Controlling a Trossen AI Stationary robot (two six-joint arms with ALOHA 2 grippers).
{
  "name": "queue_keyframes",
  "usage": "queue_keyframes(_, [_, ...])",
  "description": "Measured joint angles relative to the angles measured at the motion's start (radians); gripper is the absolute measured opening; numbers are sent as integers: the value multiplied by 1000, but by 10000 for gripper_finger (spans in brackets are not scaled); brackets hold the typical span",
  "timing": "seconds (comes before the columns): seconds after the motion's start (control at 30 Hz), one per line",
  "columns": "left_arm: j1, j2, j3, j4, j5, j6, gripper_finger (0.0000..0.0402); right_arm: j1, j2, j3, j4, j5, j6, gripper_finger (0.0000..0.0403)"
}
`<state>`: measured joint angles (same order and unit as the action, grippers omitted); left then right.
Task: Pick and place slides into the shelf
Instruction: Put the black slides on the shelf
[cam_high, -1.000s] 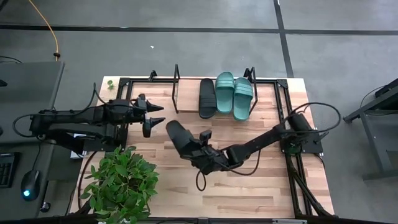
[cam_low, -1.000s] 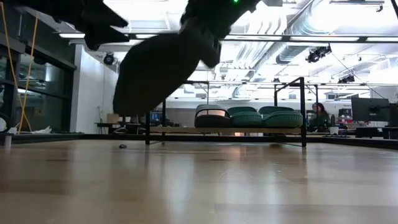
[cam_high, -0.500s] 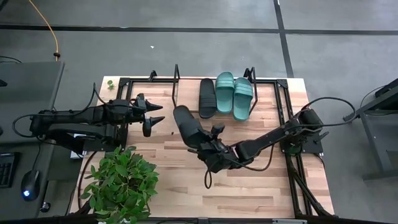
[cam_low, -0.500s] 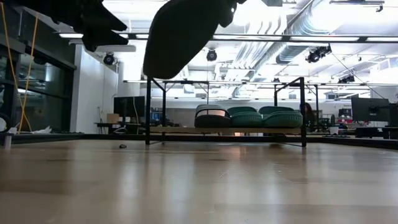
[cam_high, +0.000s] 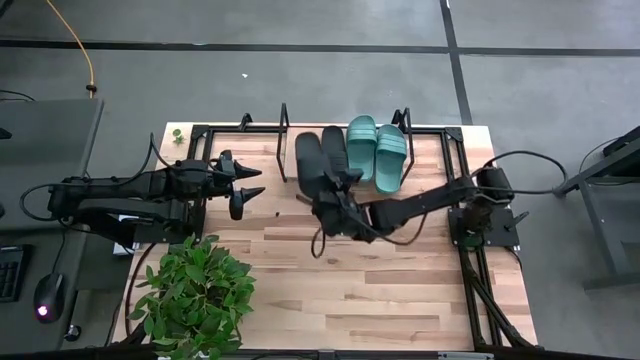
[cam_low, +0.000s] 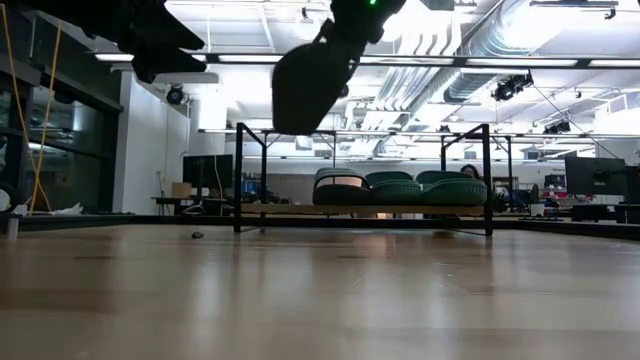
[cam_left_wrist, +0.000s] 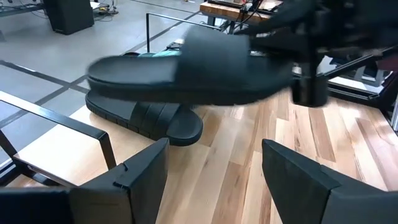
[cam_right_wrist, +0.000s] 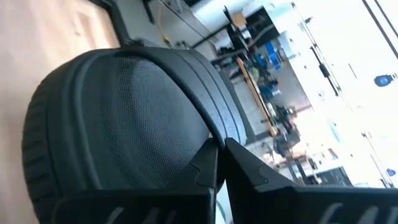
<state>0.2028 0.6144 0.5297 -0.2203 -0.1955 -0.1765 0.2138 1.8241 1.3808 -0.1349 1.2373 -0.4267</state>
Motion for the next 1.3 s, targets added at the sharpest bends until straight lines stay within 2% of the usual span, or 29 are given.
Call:
queue_keyframes(0.33, [0, 0, 0, 0, 0, 0, 239, -100, 10, 0, 45, -89, -23, 0])
queue_keyframes(0.7, [0, 0, 0, 1, 0, 0, 239, -169, 10, 0, 47, -142, -40, 0])
queue_keyframes(0.9, [0, 0, 0, 3, 0, 0, 239, -200, 86, 1, 120, -172, -86, 0])
queue_keyframes(1.1, [0, 0, 0, 9, 0, 0, 239, -215, 194, 116, 109, -105, -141, 0])
queue_keyframes(1.3, [0, 0, 0, 9, 0, 0, 239, -214, 288, 247, 38, -103, -150, 0])
